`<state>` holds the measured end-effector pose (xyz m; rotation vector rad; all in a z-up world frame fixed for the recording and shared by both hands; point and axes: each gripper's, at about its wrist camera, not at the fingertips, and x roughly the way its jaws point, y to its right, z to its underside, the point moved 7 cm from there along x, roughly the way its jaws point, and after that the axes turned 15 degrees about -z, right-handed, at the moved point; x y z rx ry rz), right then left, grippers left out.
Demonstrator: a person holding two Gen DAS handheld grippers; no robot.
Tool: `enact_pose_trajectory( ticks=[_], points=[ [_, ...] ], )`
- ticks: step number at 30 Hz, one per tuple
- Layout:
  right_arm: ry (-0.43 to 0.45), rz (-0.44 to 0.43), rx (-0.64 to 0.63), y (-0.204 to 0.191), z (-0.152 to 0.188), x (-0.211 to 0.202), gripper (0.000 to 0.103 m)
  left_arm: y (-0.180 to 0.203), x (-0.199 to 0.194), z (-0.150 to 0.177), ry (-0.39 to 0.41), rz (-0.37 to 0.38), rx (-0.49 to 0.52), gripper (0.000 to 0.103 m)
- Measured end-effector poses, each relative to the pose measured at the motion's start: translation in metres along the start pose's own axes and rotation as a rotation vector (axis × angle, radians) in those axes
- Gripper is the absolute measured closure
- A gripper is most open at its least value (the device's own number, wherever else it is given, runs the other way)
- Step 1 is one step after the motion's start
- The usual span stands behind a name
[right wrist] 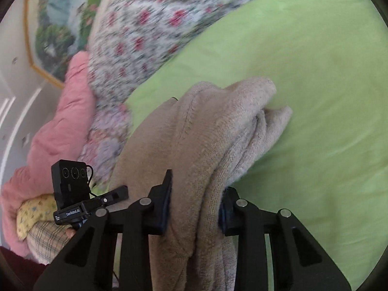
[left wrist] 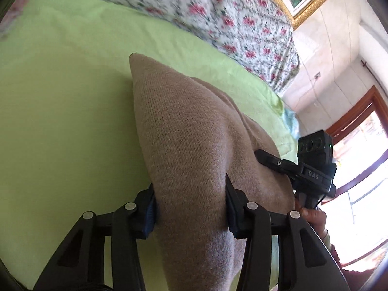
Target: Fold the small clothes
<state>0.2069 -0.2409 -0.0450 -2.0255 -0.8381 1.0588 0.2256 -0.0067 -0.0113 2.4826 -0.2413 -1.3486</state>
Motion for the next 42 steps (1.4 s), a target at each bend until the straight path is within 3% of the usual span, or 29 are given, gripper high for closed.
enact_pose_trajectory(
  ticks=[3,6,9,14,18,25,28,29,30,31,32,35,37,41,42],
  points=[
    [-0.052,-0.041,0.021,0.000,0.020,0.029,0.070,-0.018,-0.010,0.022,0.010,-0.043,-0.008,0.056],
    [-0.099,-0.004,0.065,0.012,0.038,0.046,0.065,-0.040,-0.002,0.053,-0.040,-0.076,-0.018,0.054],
    [-0.104,0.012,0.072,0.013,0.040,0.044,0.059,-0.046,-0.007,0.057,-0.030,-0.054,-0.031,0.053],
    [-0.087,0.081,0.046,0.011,0.019,0.033,0.050,-0.051,-0.014,0.042,-0.006,-0.085,0.017,0.042],
    [-0.053,0.103,0.054,0.016,-0.001,0.030,0.050,-0.067,-0.018,0.022,0.009,-0.074,-0.037,0.030],
    [0.004,0.128,0.046,0.022,-0.034,0.037,0.050,-0.096,0.015,-0.024,-0.031,-0.083,-0.172,0.029],
    [-0.017,0.132,0.009,0.019,-0.041,0.045,0.050,-0.100,0.033,-0.036,-0.046,-0.091,-0.190,0.026],
    [-0.041,0.136,-0.002,0.020,-0.040,0.052,0.058,-0.102,0.037,-0.038,-0.045,-0.099,-0.195,0.027],
    [-0.059,0.145,-0.009,0.020,-0.040,0.057,0.075,-0.102,0.043,-0.042,-0.034,-0.105,-0.197,0.055],
    [-0.072,0.149,-0.012,0.022,-0.040,0.060,0.082,-0.101,0.046,-0.045,-0.006,-0.097,-0.185,0.081],
    [-0.064,0.143,-0.019,0.020,-0.043,0.062,0.086,-0.099,0.049,-0.046,0.001,-0.101,-0.176,0.087],
    [0.016,0.013,-0.073,-0.005,-0.060,0.057,0.090,-0.099,0.037,-0.046,0.091,-0.113,-0.188,0.090],
    [0.036,-0.013,-0.125,-0.014,-0.065,0.055,0.090,-0.104,0.029,-0.044,0.133,-0.133,-0.208,0.093],
    [-0.064,0.167,-0.063,0.033,-0.051,0.070,0.092,-0.112,0.045,-0.042,0.100,-0.206,-0.204,0.094],
    [-0.074,0.177,-0.047,0.041,-0.047,0.072,0.092,-0.111,0.048,-0.043,0.096,-0.227,-0.189,0.094]
  ],
)
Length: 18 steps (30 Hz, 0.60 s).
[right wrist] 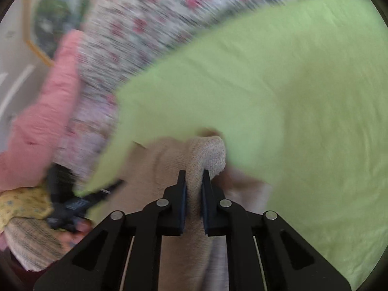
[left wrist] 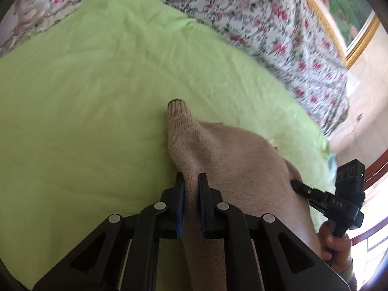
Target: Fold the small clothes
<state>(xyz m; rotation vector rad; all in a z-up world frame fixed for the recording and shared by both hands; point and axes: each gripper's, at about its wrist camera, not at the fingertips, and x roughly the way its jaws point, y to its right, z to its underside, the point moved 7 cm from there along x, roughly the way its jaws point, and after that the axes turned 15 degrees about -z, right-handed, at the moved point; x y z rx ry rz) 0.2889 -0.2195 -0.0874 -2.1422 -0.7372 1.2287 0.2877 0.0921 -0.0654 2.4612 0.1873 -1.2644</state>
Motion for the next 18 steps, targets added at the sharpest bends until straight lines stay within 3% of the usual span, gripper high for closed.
enact_pose_trajectory(
  ticks=[4,10,13,14,18],
  points=[
    [0.024,0.030,0.032,0.009,0.008,-0.009,0.092,0.012,-0.001,0.002,0.002,-0.079,0.090,0.092],
    [0.052,0.070,0.060,-0.003,0.013,-0.039,0.087,0.011,-0.049,0.017,0.022,-0.061,0.127,0.083],
    [0.078,0.045,0.039,-0.026,0.027,-0.057,0.069,0.006,-0.080,0.046,0.032,-0.043,0.159,0.083],
    [0.082,0.036,0.026,-0.035,0.038,-0.066,0.059,0.004,-0.089,0.055,0.033,-0.037,0.167,0.082],
    [0.080,0.013,0.012,-0.059,0.080,-0.088,0.055,-0.005,-0.123,0.101,0.036,-0.040,0.201,0.068]
  ],
)
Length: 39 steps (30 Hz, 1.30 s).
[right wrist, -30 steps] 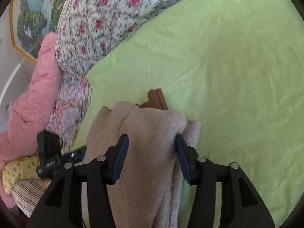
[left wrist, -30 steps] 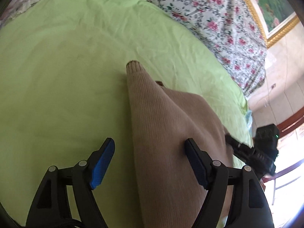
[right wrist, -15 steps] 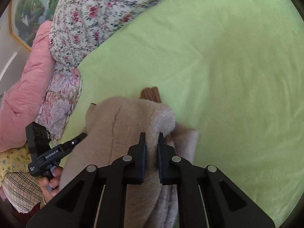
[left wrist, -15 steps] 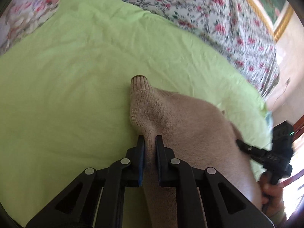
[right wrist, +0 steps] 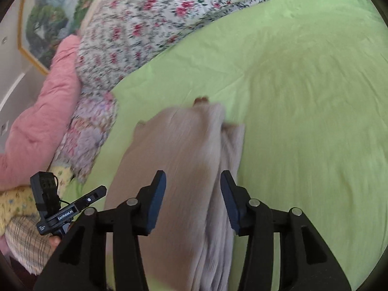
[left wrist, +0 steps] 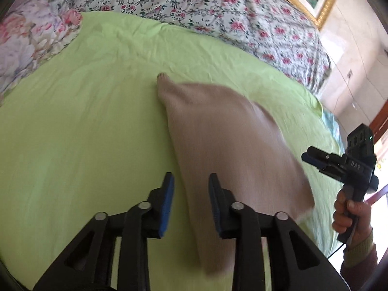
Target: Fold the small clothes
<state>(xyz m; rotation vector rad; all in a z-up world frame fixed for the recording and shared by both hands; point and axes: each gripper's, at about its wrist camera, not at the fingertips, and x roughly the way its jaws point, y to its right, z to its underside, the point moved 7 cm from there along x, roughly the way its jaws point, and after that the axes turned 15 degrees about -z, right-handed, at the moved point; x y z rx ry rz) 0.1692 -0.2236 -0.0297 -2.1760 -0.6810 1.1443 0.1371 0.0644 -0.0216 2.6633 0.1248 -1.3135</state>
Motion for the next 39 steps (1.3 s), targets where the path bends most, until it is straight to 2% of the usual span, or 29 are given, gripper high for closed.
enact_pose_trajectory(
  ticks=[1,3,9,17,19,20,21,23,26,30,35,39],
  points=[
    [0.000,0.003,0.003,-0.003,0.012,-0.007,0.055,-0.002,-0.008,0.011,0.004,-0.008,0.004,0.066],
    [0.002,0.021,0.002,-0.006,0.029,-0.015,0.055,-0.005,-0.020,0.030,0.003,-0.011,-0.002,0.051],
    [0.007,0.045,0.029,-0.008,0.070,-0.028,0.055,-0.006,-0.041,0.071,0.037,-0.022,-0.007,0.049],
    [-0.014,0.063,-0.018,-0.012,0.080,-0.011,0.055,0.022,-0.013,0.095,0.007,-0.072,0.102,0.049],
    [-0.022,0.067,-0.032,-0.013,0.080,-0.008,0.062,0.020,-0.002,0.097,-0.007,-0.112,0.107,0.059],
    [-0.031,0.082,-0.040,-0.013,0.081,-0.005,0.077,0.020,-0.001,0.096,-0.004,-0.111,0.100,0.076],
    [-0.036,0.096,-0.042,-0.012,0.081,-0.005,0.092,0.019,-0.001,0.093,-0.004,-0.104,0.091,0.086],
    [-0.030,0.081,-0.048,-0.017,0.078,-0.009,0.094,0.017,-0.012,0.082,0.041,-0.129,0.055,0.092],
    [0.016,0.061,-0.101,-0.032,0.070,-0.026,0.095,0.022,-0.027,0.077,0.117,-0.194,0.069,0.093],
    [-0.015,0.121,-0.135,-0.025,0.072,-0.026,0.096,0.029,-0.007,0.100,0.052,-0.275,0.107,0.096],
    [-0.063,0.187,-0.099,0.006,0.084,-0.015,0.096,0.028,-0.009,0.108,0.058,-0.283,0.106,0.096],
    [-0.076,0.192,-0.082,0.013,0.084,-0.012,0.096,0.028,-0.008,0.108,0.048,-0.283,0.107,0.096]
  ],
)
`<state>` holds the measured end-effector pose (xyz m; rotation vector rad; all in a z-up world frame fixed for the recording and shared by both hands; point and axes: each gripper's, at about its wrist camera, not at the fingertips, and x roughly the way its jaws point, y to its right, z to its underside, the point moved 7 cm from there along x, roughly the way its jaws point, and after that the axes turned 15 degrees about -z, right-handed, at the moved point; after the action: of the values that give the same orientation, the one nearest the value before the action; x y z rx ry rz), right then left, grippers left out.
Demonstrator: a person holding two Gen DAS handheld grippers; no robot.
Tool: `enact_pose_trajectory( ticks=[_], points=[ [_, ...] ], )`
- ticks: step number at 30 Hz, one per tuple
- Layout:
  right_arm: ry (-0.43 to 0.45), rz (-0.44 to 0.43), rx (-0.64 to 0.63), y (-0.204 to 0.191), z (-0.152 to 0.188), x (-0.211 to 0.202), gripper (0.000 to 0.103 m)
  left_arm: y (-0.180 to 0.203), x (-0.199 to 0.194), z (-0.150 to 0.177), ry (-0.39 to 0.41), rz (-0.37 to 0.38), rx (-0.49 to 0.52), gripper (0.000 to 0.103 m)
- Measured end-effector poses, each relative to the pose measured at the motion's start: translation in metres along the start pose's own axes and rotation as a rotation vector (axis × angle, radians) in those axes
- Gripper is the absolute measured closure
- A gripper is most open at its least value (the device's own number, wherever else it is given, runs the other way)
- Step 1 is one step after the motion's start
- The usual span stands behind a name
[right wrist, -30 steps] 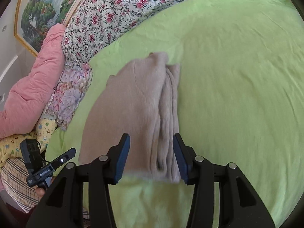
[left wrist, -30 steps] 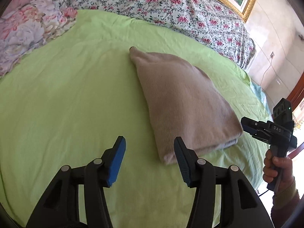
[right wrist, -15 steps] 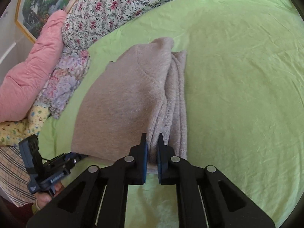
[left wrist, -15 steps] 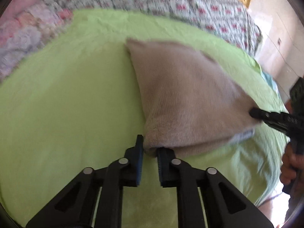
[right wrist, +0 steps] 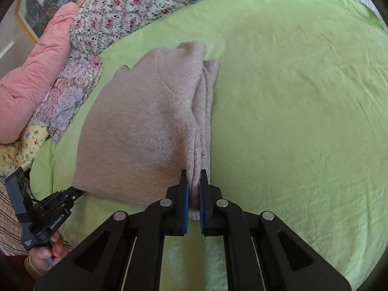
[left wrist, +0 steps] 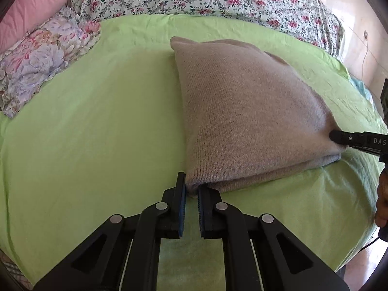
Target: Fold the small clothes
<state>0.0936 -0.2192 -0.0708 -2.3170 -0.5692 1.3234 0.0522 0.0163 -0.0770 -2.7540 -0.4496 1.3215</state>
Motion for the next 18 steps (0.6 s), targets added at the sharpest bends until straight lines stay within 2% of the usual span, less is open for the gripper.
enact_pose_trajectory(
  ticks=[4,8,11,18],
  points=[
    [-0.022,0.037,-0.041,-0.001,0.001,0.003,0.096,-0.003,0.003,-0.001,-0.014,0.025,-0.014,0.096],
    [-0.005,0.024,-0.008,0.002,0.002,0.000,0.095,-0.006,0.000,0.000,-0.033,0.091,-0.026,0.096],
    [-0.010,0.004,0.033,0.006,0.007,-0.002,0.086,-0.011,-0.005,0.003,-0.040,0.138,-0.026,0.096],
    [0.008,-0.010,0.049,-0.004,0.006,-0.016,0.082,-0.030,-0.024,0.002,-0.037,0.228,-0.065,0.096]
  ],
)
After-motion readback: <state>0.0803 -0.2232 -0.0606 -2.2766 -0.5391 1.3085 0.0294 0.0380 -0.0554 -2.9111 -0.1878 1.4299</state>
